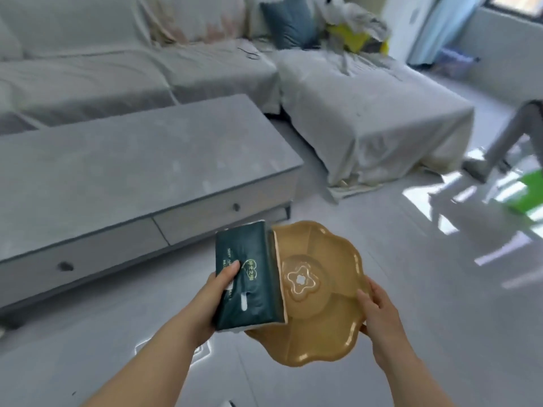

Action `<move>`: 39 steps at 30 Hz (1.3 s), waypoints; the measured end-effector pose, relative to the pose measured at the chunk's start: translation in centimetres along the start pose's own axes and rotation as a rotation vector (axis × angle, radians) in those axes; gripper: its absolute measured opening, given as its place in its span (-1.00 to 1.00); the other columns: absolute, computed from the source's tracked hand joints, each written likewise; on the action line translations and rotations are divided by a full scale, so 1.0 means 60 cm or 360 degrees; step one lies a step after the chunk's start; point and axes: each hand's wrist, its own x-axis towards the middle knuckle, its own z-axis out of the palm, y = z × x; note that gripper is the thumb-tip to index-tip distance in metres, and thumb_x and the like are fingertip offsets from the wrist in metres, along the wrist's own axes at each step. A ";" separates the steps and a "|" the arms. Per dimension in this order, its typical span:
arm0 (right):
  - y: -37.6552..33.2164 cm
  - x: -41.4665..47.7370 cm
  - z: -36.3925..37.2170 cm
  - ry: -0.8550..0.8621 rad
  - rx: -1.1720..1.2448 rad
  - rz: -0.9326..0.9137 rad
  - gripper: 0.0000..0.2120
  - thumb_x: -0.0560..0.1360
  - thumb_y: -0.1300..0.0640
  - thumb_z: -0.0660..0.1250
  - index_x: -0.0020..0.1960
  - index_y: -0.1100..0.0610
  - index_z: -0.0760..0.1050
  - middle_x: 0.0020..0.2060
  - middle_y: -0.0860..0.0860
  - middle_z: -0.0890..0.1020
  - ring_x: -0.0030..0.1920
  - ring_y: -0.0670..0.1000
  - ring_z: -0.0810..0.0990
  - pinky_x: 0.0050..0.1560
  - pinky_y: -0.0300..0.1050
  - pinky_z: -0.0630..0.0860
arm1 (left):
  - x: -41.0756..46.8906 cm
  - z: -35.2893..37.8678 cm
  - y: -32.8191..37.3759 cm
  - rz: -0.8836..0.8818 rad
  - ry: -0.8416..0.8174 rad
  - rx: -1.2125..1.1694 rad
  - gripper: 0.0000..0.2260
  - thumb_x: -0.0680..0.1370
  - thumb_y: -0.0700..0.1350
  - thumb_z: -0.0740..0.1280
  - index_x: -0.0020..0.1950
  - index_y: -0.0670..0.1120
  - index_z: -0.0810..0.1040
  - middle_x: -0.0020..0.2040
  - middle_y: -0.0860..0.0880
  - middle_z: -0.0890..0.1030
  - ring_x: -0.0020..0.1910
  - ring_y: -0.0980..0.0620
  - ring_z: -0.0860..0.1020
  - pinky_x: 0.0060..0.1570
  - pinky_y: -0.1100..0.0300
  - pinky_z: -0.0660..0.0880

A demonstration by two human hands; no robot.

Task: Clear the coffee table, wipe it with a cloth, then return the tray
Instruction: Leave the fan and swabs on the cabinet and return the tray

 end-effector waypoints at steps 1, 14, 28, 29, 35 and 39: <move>-0.016 0.018 0.049 -0.0059 -0.0019 0.0003 -0.68 0.54 0.14 0.20 0.28 -0.02 0.35 0.08 0.02 0.50 -0.09 -0.09 0.51 -0.28 -0.16 0.47 | 0.011 -0.035 0.026 0.0034 0.0055 -0.0050 -0.24 0.10 0.24 0.39 0.22 -0.06 0.42 -0.06 -0.12 0.69 -0.14 -0.12 0.66 -0.23 0.08 0.56; -0.160 0.214 0.583 -0.0750 -0.0273 -0.0046 -0.74 0.52 0.22 0.22 0.17 0.01 0.40 -0.05 -0.04 0.54 -0.11 0.00 0.56 -0.20 -0.07 0.54 | 0.135 -0.406 0.261 0.0277 0.0610 -0.0486 -0.51 0.19 0.13 0.38 0.05 -0.06 0.53 -0.17 -0.06 0.71 -0.22 -0.05 0.67 -0.35 0.15 0.57; -0.219 0.439 1.043 -0.0999 -0.0669 0.0028 -0.62 0.52 0.24 0.21 0.32 0.10 0.33 0.12 0.05 0.49 0.19 0.14 0.47 0.25 0.19 0.43 | 0.372 -0.703 0.473 0.0328 0.1093 -0.0550 -0.69 0.45 0.10 0.29 0.11 0.14 0.27 -0.08 0.04 0.59 -0.17 0.04 0.62 -0.32 0.15 0.52; -0.217 0.449 1.066 -0.0980 -0.0679 0.0047 -0.62 0.52 0.24 0.22 0.33 0.09 0.32 0.09 0.04 0.48 0.17 0.13 0.47 0.24 0.18 0.43 | 0.391 -0.723 0.486 0.0300 0.1083 -0.0533 -0.68 0.45 0.10 0.29 0.13 0.13 0.26 -0.07 0.03 0.59 -0.15 0.01 0.61 -0.31 0.14 0.52; -0.213 0.500 1.197 -0.0882 -0.0661 0.0126 -0.59 0.50 0.23 0.26 0.33 0.08 0.31 0.06 0.02 0.45 0.08 0.08 0.46 0.21 0.13 0.44 | 0.490 -0.837 0.560 0.0194 0.1025 -0.0467 -0.67 0.44 0.12 0.29 0.12 0.14 0.25 -0.06 0.04 0.58 -0.13 0.01 0.60 -0.30 0.15 0.51; -0.221 0.533 1.259 -0.0839 -0.0651 0.0146 -0.59 0.49 0.21 0.28 0.31 0.06 0.32 0.04 0.00 0.46 0.05 0.07 0.47 0.09 0.03 0.46 | 0.541 -0.887 0.601 0.0152 0.1001 -0.0451 -0.69 0.45 0.12 0.27 0.11 0.14 0.26 -0.06 0.04 0.58 -0.13 0.02 0.60 -0.30 0.15 0.52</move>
